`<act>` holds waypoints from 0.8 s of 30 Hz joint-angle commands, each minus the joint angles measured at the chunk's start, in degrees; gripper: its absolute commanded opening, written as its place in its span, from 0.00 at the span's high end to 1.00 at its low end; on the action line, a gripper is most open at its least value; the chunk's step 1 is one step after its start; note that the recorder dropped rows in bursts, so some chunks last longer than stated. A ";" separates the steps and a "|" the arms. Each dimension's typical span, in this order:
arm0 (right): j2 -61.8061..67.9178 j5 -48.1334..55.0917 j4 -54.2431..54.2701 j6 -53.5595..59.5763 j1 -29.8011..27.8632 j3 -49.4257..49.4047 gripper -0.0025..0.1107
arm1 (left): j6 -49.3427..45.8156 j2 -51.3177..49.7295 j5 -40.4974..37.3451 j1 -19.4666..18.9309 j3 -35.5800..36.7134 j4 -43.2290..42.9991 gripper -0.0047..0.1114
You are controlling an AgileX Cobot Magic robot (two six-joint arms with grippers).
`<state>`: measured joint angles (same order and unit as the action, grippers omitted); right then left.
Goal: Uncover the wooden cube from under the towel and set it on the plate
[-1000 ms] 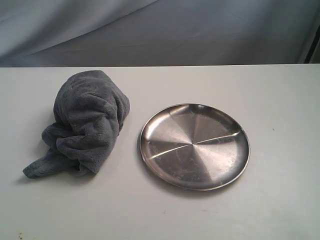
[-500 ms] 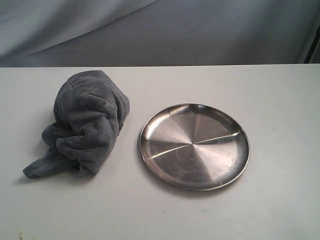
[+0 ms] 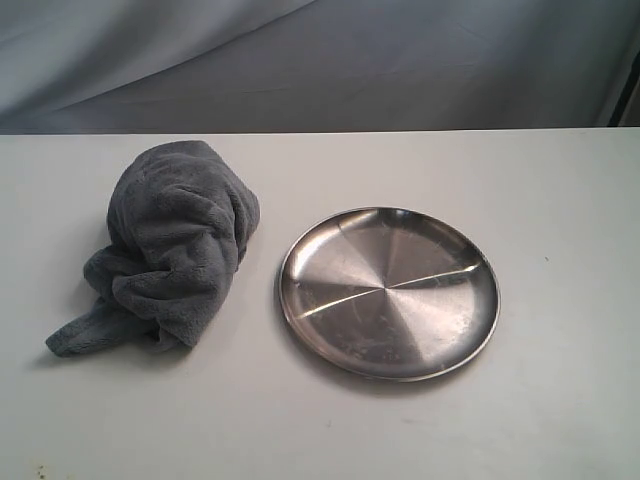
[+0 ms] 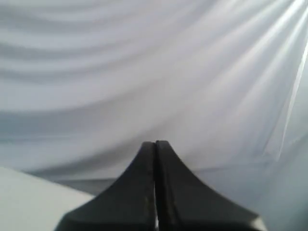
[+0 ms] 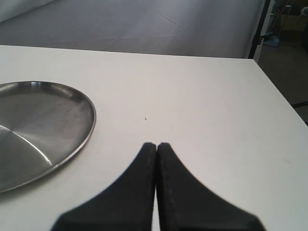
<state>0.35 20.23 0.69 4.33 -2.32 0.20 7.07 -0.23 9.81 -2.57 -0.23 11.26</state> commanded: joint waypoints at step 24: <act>-0.35 -0.33 -0.14 -0.07 0.22 -0.20 0.98 | 43.67 -30.78 17.25 -0.09 -22.55 -49.13 0.96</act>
<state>0.35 20.23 0.69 4.33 -2.32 0.20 44.93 -24.20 27.24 -2.57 -17.03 -31.16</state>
